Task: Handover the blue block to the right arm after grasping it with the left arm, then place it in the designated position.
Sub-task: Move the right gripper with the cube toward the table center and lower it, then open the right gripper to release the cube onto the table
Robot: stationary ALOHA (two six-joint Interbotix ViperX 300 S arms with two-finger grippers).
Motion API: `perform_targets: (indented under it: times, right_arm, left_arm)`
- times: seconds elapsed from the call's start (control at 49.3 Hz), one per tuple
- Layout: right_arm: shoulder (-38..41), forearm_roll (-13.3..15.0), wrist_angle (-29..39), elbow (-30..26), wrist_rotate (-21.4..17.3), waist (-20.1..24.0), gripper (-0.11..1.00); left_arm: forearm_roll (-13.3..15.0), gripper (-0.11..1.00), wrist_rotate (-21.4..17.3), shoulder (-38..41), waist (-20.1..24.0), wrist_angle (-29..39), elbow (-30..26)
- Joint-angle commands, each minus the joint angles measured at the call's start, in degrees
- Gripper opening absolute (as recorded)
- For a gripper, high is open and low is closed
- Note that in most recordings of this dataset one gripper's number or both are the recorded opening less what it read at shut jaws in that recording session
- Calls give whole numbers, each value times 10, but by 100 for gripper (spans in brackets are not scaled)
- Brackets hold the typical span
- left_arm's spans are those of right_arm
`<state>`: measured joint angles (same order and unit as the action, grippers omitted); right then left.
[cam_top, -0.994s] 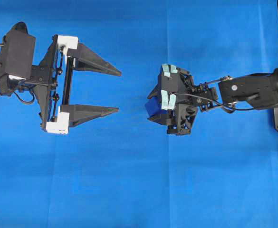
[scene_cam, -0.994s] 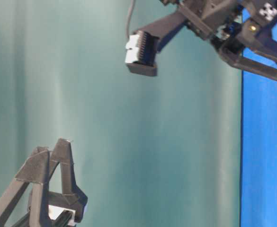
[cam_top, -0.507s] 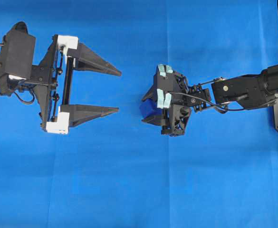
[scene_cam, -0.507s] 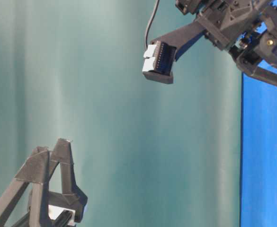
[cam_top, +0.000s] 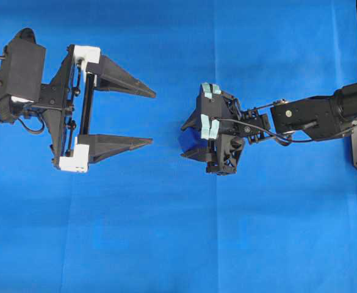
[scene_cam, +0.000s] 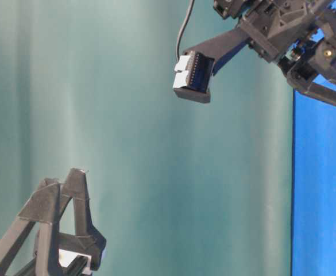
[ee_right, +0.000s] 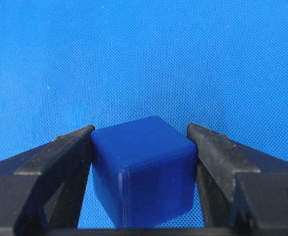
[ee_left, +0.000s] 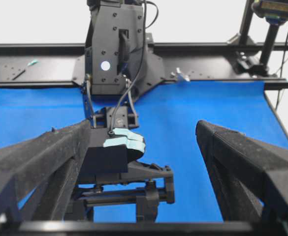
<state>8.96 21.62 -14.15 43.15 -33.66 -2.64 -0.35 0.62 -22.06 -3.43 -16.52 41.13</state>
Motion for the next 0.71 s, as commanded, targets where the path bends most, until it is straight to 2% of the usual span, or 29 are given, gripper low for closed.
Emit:
perform_targets:
  times: [0.0, 0.406, 0.568, 0.608, 0.689]
  right_arm:
    - [-7, -2, -4, -4, 1, 0, 52]
    - [-7, -9, -5, -6, -1, -1, 54]
    - [-7, -16, -5, -6, 0, -1, 93]
    - [-8, -16, -5, -6, -1, 0, 95]
    - [-11, -17, -5, -7, 0, -1, 90]
  left_arm:
    - [0, 92, -1, -5, 0, -3, -16]
    - [-1, 92, 0, -5, -1, -3, -15]
    - [-1, 92, 0, -4, -1, -3, -16]
    - [-1, 92, 0, -5, -1, -3, -16]
    - [-1, 92, -1, -6, -1, -4, -16]
